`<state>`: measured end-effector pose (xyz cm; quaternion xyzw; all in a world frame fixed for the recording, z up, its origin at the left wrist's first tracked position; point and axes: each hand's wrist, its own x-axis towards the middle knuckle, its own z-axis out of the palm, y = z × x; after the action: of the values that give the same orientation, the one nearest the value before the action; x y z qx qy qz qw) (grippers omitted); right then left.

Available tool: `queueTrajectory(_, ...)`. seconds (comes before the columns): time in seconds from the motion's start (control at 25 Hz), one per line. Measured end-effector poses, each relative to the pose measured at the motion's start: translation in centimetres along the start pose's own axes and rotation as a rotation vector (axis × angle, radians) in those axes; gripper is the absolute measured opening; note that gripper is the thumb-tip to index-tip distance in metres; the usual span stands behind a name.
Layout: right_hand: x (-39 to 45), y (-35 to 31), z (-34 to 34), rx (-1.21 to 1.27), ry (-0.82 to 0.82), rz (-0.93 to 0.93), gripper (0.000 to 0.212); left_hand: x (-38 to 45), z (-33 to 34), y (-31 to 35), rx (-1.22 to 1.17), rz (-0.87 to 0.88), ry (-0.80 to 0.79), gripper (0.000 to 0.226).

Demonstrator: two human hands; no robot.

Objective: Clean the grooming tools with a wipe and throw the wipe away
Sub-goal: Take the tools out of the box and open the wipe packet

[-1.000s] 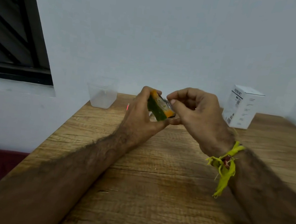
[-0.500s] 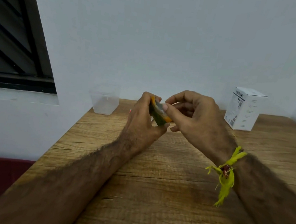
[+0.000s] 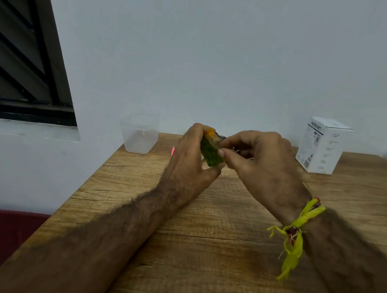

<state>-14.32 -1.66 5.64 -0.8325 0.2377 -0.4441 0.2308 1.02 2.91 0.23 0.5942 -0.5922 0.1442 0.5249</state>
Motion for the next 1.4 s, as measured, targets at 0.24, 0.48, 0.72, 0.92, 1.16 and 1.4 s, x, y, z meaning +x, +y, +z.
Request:
queueTrajectory(0.24,-0.1,-0.5,0.0,0.061,0.030,-0.031,0.008,0.0,-0.1,0.0,-0.015,-0.050,0.014,0.053)
queueTrajectory(0.48,0.1,0.1,0.0,0.119,0.008,0.028,0.016,-0.1,-0.1,0.1,-0.055,-0.073,-0.070,0.063)
queueTrajectory(0.72,-0.1,0.0,0.2,0.000,0.006,-0.006,0.015,-0.1,0.0,0.4,-0.016,0.002,-0.071,0.059)
queueTrajectory(0.92,-0.2,-0.1,0.4,-0.112,0.021,0.006,0.016,-0.2,0.2,0.3,-0.019,0.014,-0.088,0.055)
queueTrajectory(1.16,-0.5,-0.6,0.5,-0.209,-0.016,-0.022,0.010,-0.1,0.1,0.6,-0.060,0.020,-0.052,0.055)
queueTrajectory(1.4,-0.6,0.0,0.9,-0.205,-0.152,0.094,0.012,-0.3,0.1,1.0,-0.064,0.064,-0.131,0.051)
